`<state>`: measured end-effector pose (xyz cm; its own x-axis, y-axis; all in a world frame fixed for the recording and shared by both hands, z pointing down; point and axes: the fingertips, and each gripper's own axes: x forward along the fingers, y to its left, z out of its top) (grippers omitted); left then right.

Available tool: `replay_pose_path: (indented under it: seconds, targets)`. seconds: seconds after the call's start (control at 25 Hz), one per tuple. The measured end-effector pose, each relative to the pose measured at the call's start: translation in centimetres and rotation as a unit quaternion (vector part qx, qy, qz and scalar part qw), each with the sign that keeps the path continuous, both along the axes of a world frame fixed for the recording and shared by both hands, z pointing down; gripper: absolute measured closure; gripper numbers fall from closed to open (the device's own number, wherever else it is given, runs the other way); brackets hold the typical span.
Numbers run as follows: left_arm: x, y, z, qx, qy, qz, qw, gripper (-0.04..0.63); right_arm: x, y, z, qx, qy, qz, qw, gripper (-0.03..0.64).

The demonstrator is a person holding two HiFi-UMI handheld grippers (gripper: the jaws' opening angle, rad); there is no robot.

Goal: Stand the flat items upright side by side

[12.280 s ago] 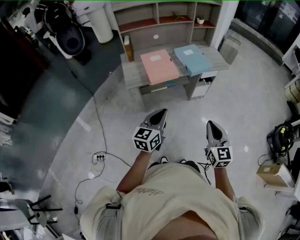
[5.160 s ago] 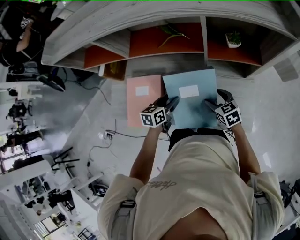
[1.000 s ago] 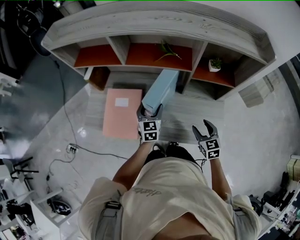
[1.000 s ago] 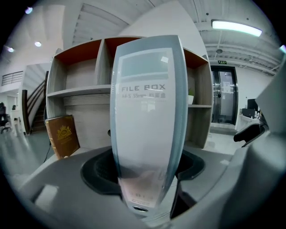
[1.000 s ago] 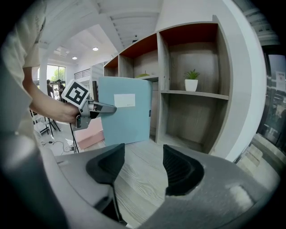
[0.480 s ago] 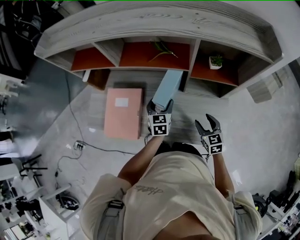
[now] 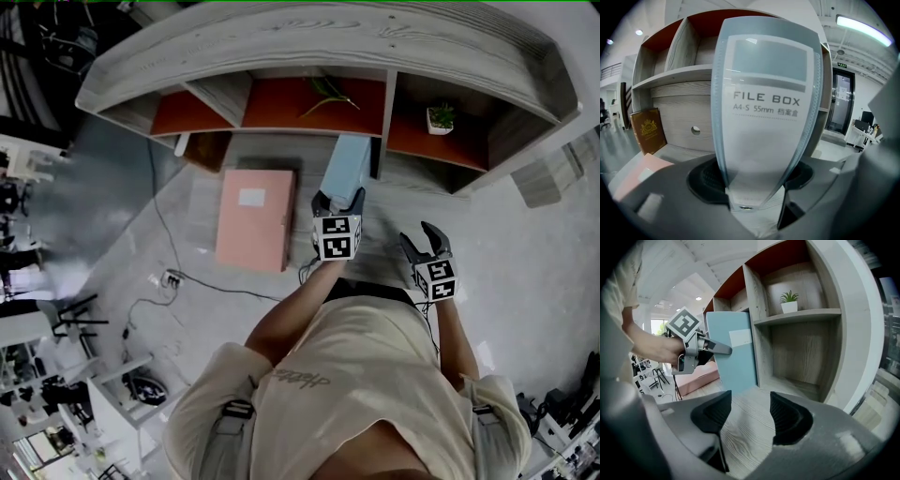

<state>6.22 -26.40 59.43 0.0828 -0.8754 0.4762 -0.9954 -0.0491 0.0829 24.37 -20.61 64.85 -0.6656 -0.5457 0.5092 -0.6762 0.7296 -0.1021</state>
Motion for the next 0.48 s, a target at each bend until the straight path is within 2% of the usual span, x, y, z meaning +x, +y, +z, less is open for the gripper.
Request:
replay_pose_path:
  seconds: [0.28, 0.48]
  targets:
    - [1.4, 0.1, -0.2, -0.019, 0.001, 0.008, 0.9998, 0.271, -0.9, 0.1, 1.2, -0.020, -0.011, -0.016, 1.000, 0.370]
    - [3.3, 0.1, -0.3, -0.025, -0.002, 0.034, 0.9991, 0.252, -1.6, -0.3, 1.2, -0.024, -0.020, -0.017, 0.999, 0.370]
